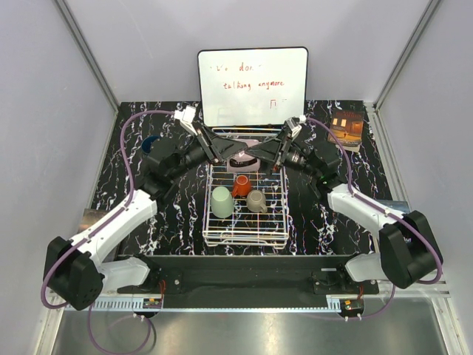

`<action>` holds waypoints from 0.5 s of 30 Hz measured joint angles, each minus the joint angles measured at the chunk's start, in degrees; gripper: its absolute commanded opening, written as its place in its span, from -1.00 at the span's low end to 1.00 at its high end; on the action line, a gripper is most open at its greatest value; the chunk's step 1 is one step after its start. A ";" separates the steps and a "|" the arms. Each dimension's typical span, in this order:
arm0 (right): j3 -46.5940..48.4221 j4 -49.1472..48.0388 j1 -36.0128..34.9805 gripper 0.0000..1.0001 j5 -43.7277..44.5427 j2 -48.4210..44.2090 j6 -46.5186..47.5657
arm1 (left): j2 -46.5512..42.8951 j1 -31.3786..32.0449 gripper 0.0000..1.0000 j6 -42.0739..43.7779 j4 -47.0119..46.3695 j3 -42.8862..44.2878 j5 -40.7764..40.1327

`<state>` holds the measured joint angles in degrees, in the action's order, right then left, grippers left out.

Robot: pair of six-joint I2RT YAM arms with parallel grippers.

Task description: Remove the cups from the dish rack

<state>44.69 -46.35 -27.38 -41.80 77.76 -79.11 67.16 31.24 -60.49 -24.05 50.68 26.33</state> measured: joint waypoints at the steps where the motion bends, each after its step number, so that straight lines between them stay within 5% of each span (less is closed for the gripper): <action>1: 0.00 0.50 0.00 -1.00 -0.09 0.00 0.33 | -0.04 0.02 -1.00 0.07 0.44 0.13 0.13; 11: 0.11 2.86 0.07 -0.99 -1.25 -2.32 6.56 | -1.29 0.48 -1.00 -4.94 3.98 1.97 2.03; 12: 0.20 3.58 0.07 -0.82 -1.22 -2.56 6.88 | -1.31 0.52 -1.00 -4.35 5.20 2.49 1.99; 14: 0.90 6.34 0.04 -0.03 -1.22 -3.39 7.98 | -1.55 0.57 -1.00 -3.54 7.26 3.37 1.90; 15: 1.29 7.85 0.02 0.17 -1.20 -3.96 8.76 | -1.70 0.63 -1.00 -3.08 8.11 3.78 1.86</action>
<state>45.98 -38.50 -27.35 -43.00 73.80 -70.35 65.45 31.88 -63.57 -15.94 54.46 28.18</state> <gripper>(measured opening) 0.896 0.182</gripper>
